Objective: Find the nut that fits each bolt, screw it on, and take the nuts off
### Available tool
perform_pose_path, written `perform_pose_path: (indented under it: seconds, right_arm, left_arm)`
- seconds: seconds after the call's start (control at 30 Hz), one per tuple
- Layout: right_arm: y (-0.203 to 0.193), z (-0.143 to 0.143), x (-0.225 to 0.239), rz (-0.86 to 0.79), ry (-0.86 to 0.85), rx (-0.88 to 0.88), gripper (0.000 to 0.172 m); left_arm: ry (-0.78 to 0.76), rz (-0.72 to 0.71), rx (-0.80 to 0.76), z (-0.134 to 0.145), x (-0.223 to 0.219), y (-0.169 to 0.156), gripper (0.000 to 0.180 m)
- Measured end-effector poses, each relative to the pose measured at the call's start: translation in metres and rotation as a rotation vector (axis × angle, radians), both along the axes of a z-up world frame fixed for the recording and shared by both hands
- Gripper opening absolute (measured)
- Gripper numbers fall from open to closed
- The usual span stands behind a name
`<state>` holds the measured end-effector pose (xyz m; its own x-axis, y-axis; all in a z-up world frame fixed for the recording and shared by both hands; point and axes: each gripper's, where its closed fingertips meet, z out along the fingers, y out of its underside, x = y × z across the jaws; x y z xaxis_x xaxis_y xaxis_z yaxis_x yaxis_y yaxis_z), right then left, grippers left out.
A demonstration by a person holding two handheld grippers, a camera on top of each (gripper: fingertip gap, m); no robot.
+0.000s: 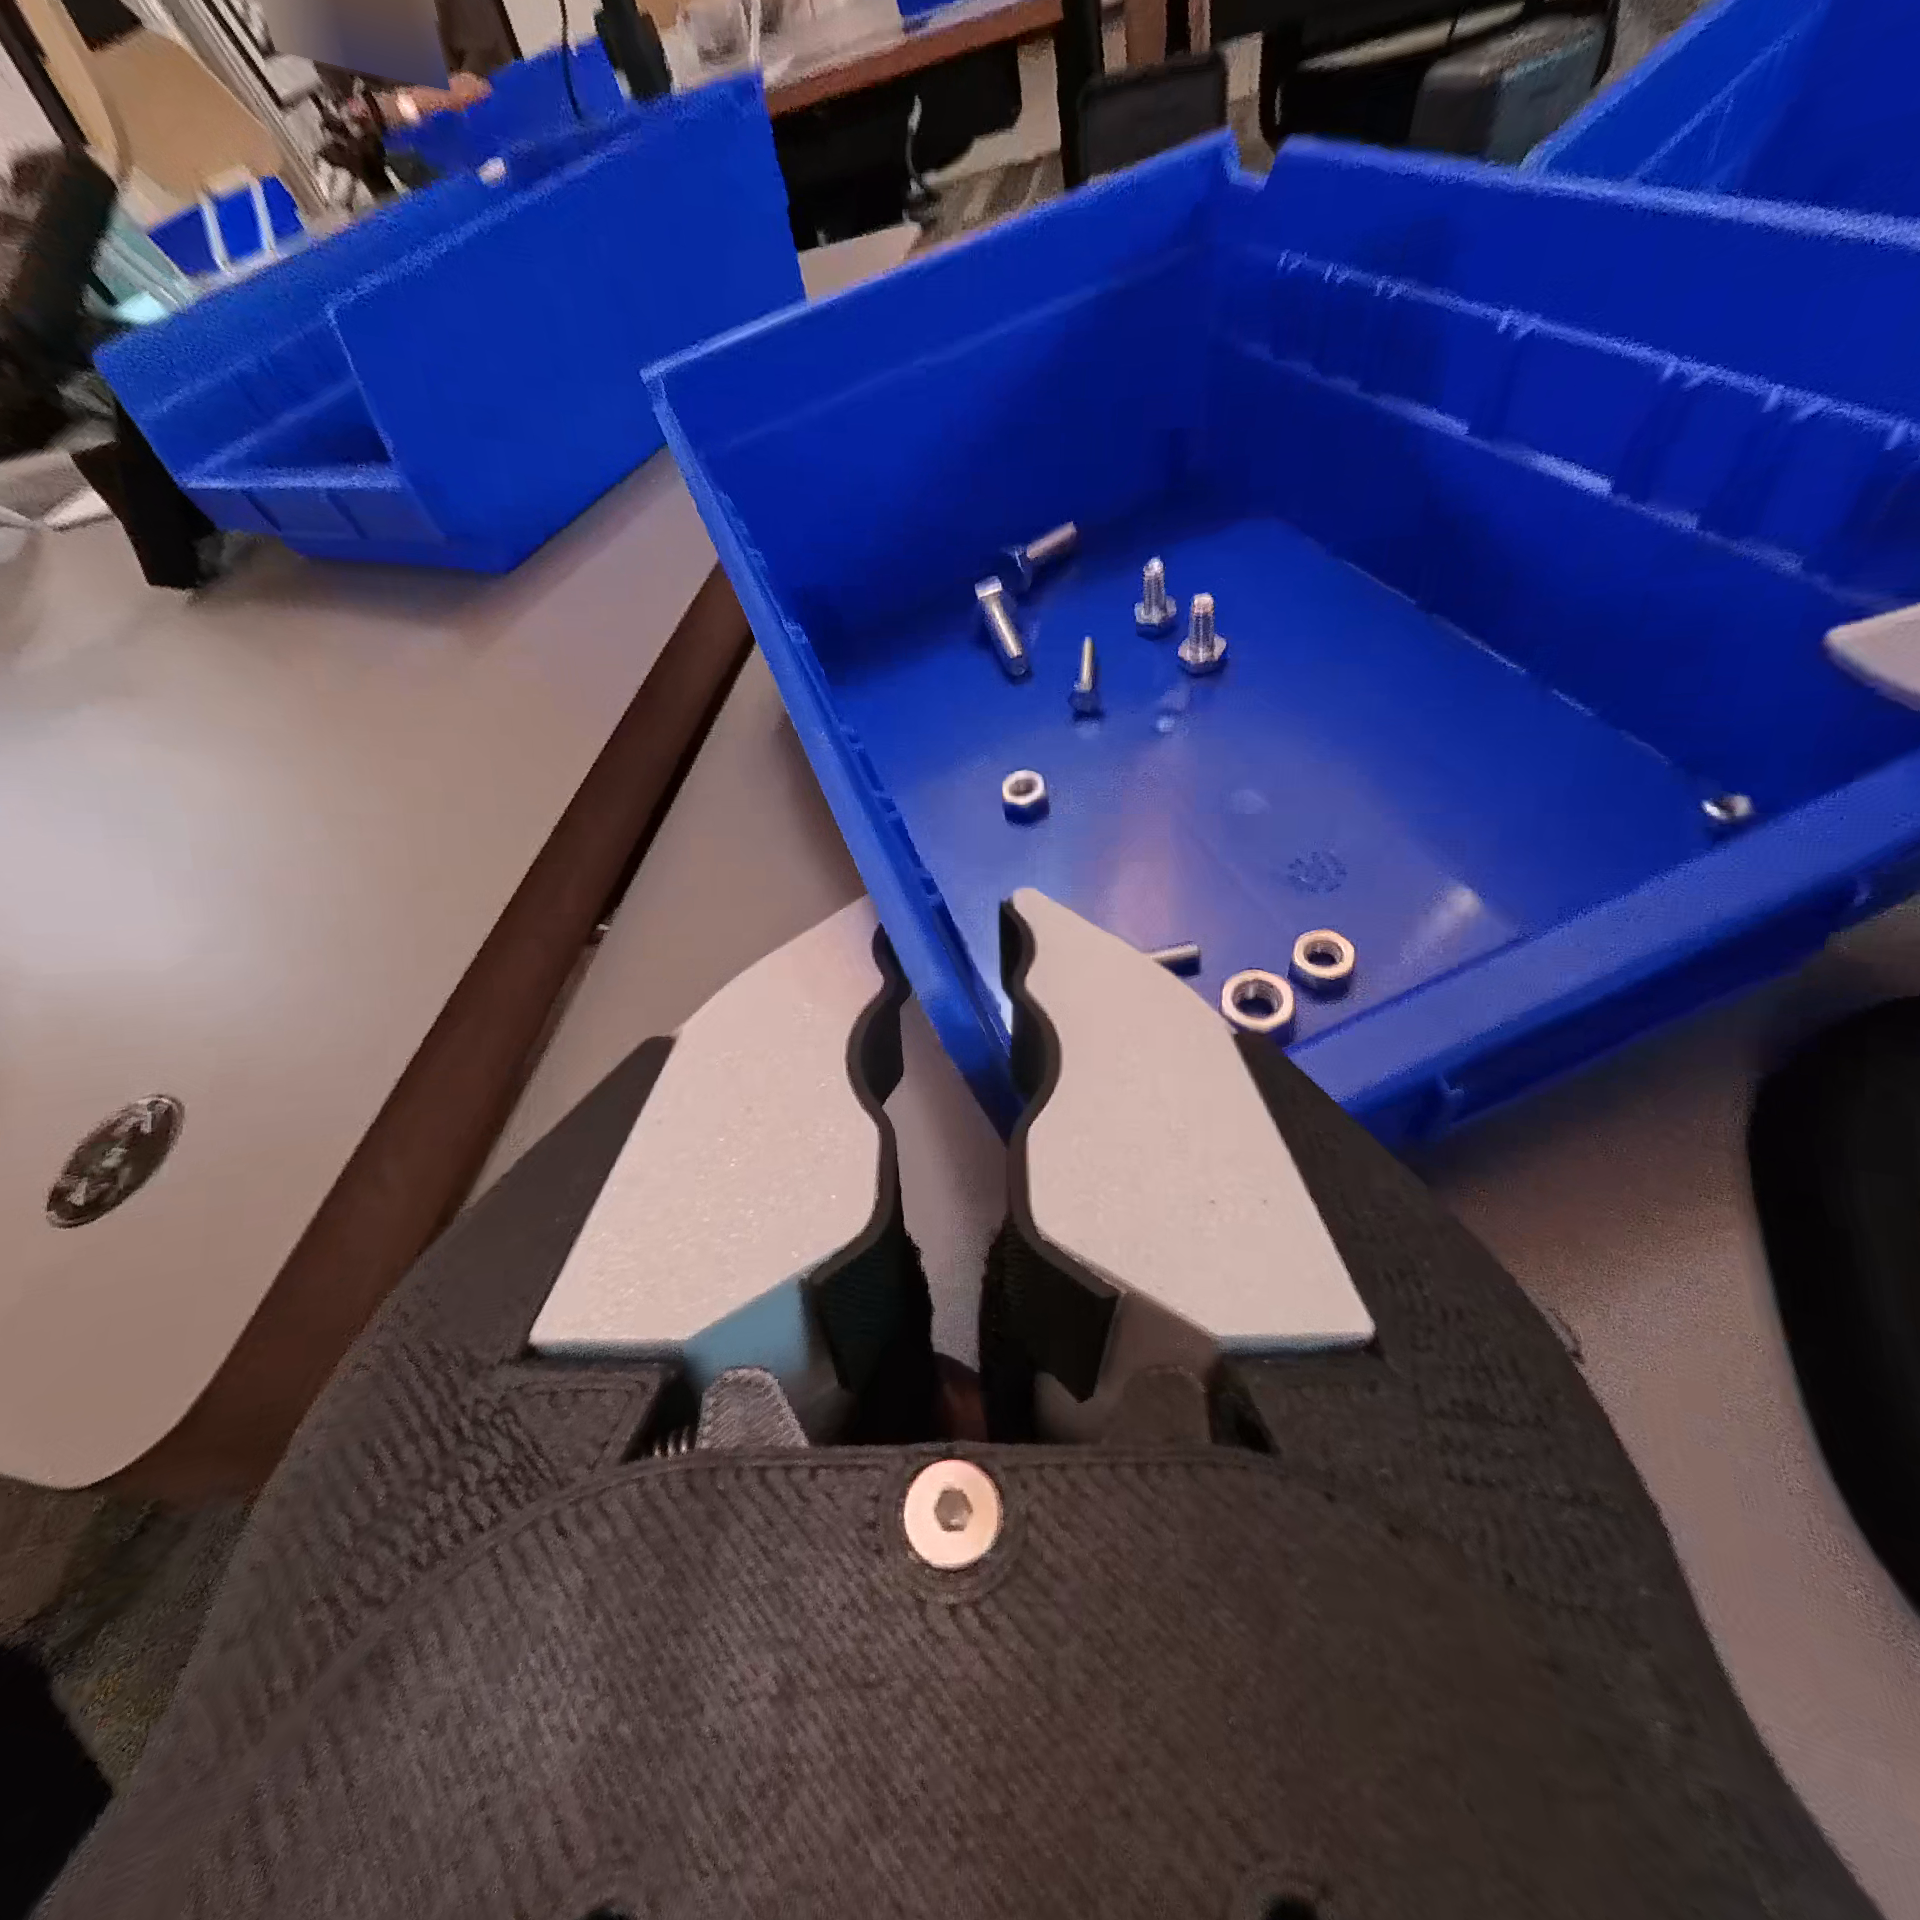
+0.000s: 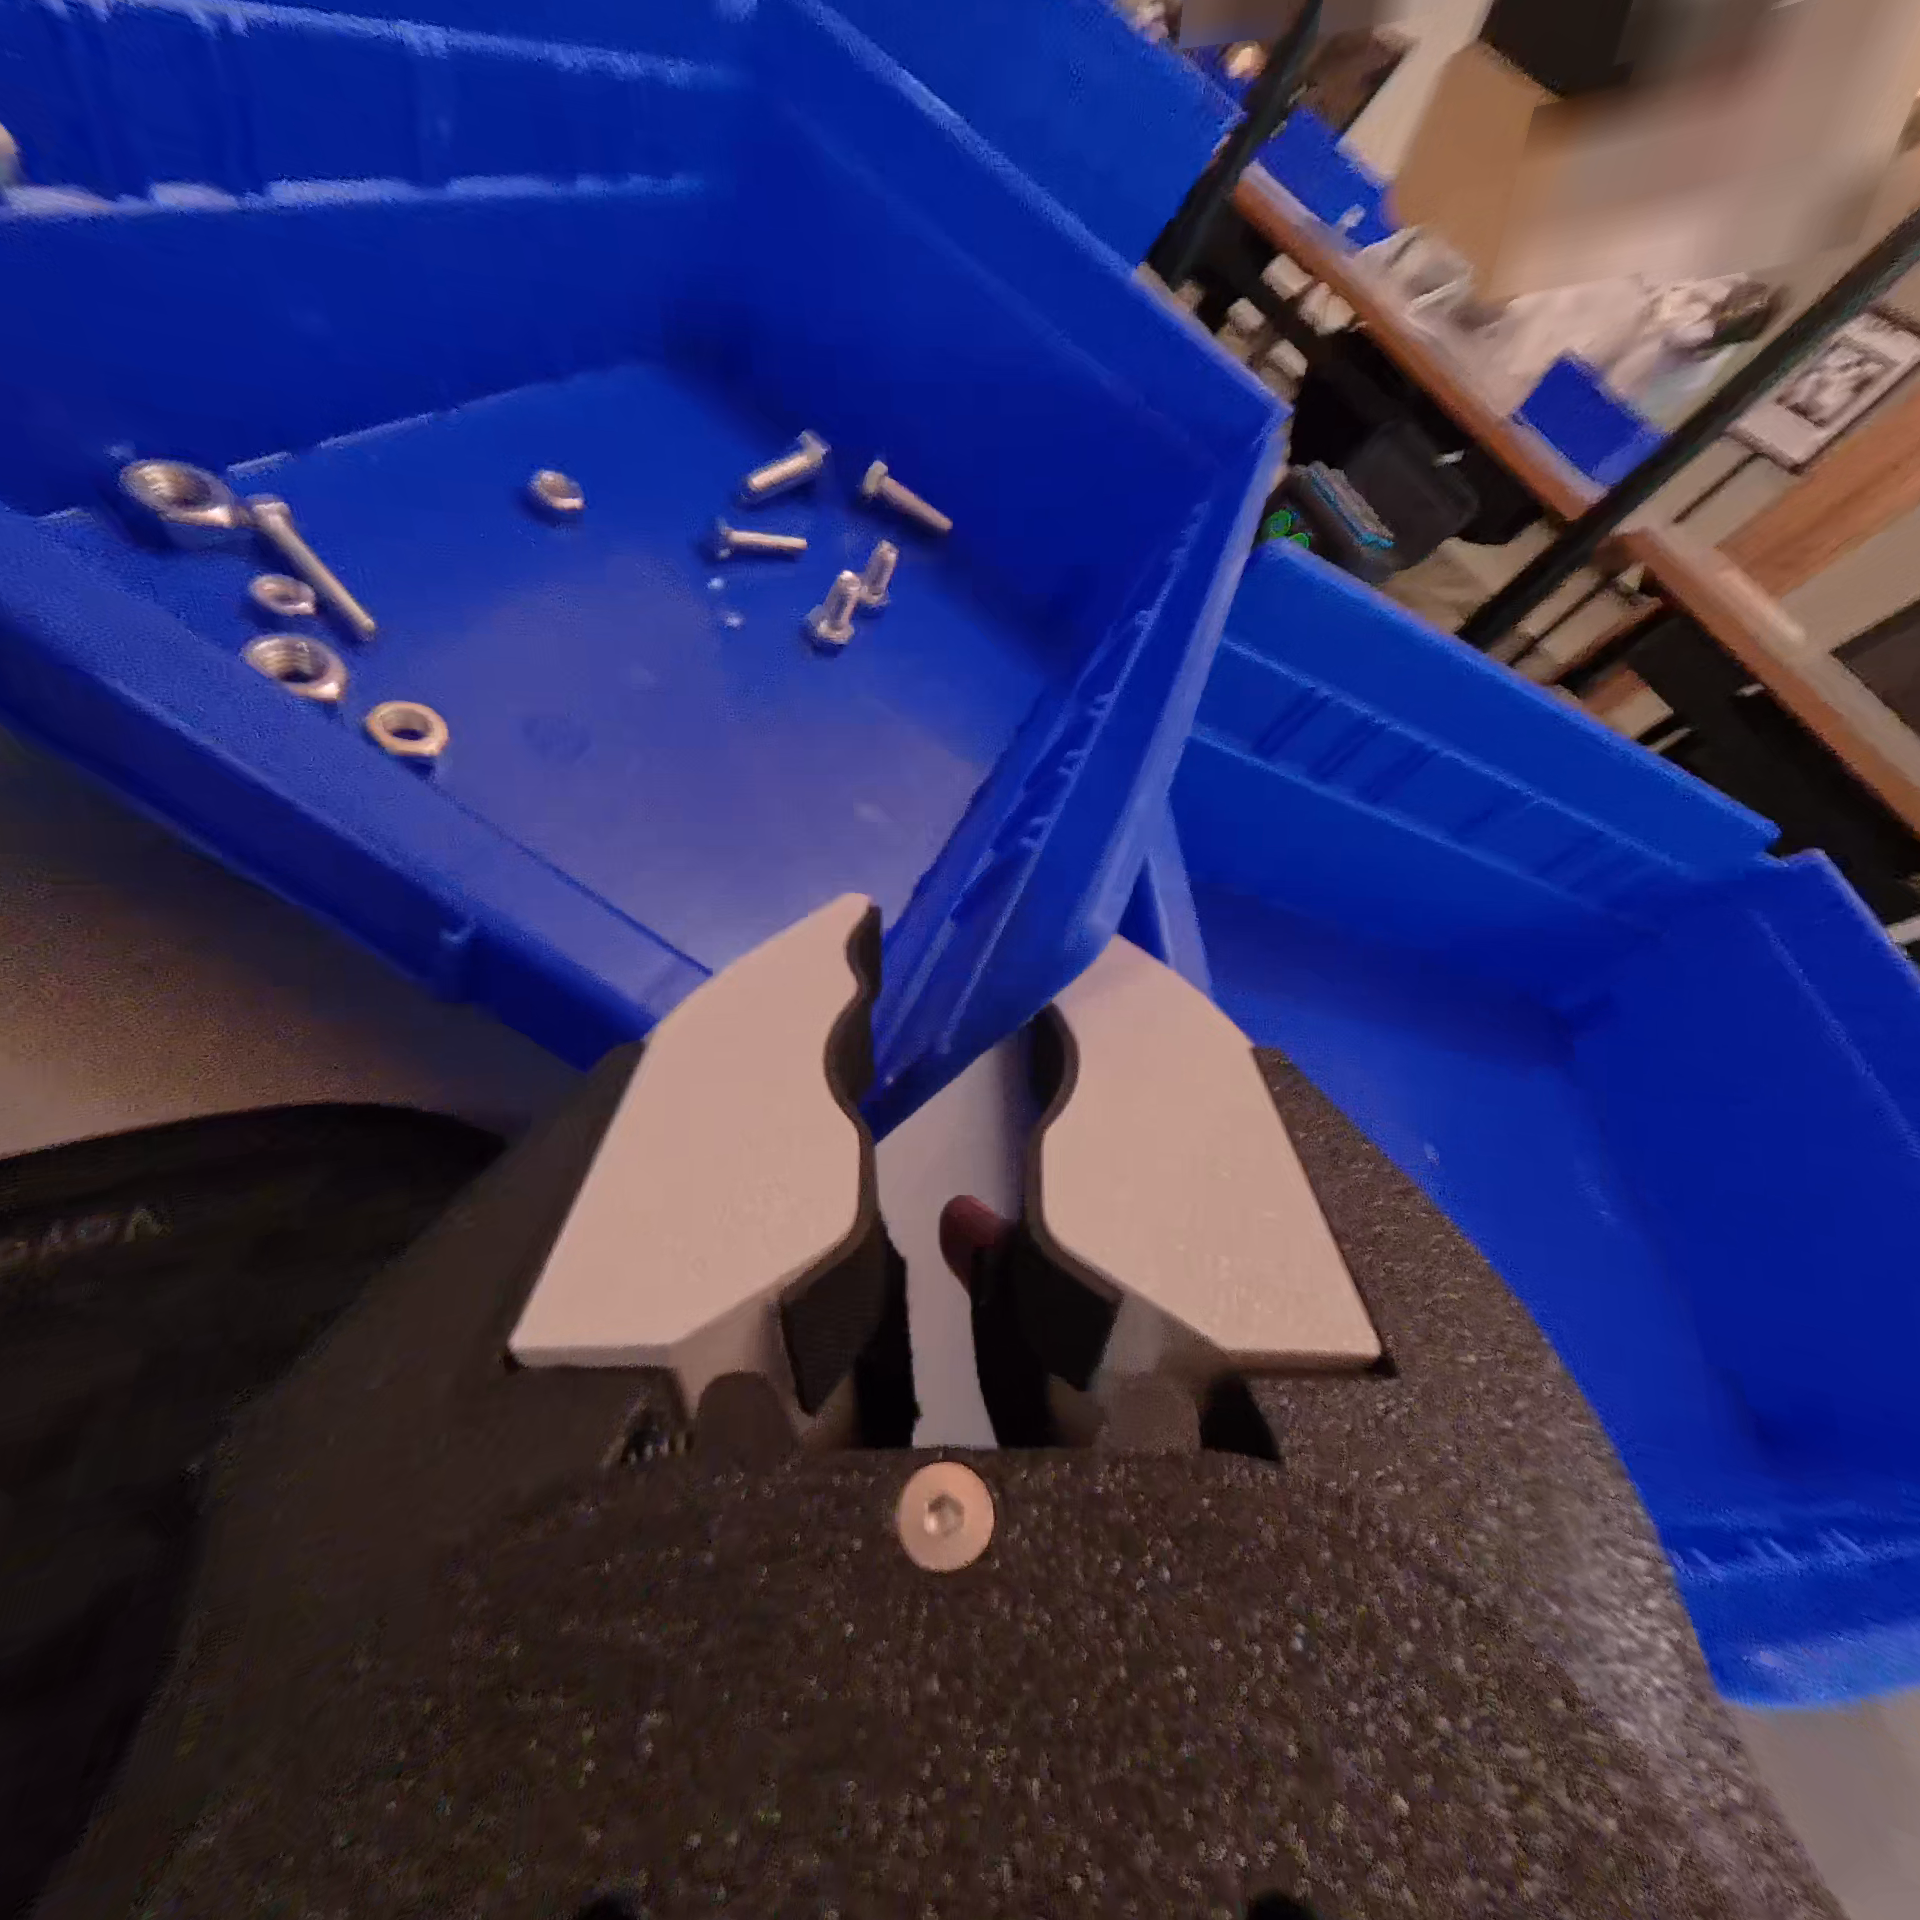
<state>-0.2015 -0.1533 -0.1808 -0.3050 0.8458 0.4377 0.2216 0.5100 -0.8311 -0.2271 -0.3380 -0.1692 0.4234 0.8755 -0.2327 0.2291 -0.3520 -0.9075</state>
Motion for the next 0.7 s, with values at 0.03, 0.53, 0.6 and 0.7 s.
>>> perform_pose_path:
  seconds: [0.03,0.53,0.6,0.7]
  right_arm:
    - [-0.004,0.002,0.002,0.043,0.002,-0.030,0.031]
    - [0.122,0.061,0.031,-0.253,0.122,-0.040,0.079]
    - [0.137,0.044,0.033,-0.301,0.056,0.033,0.079]
    - [0.158,0.040,0.051,-0.371,0.039,0.075,0.052]
  left_arm:
    - [-0.005,-0.020,0.009,-0.002,0.000,0.001,0.017]
    - [0.254,-0.050,0.095,0.084,0.029,0.022,0.094]
    - [0.276,-0.098,0.082,0.090,0.037,0.041,0.094]
    - [0.295,-0.171,0.060,0.094,0.049,0.068,0.094]
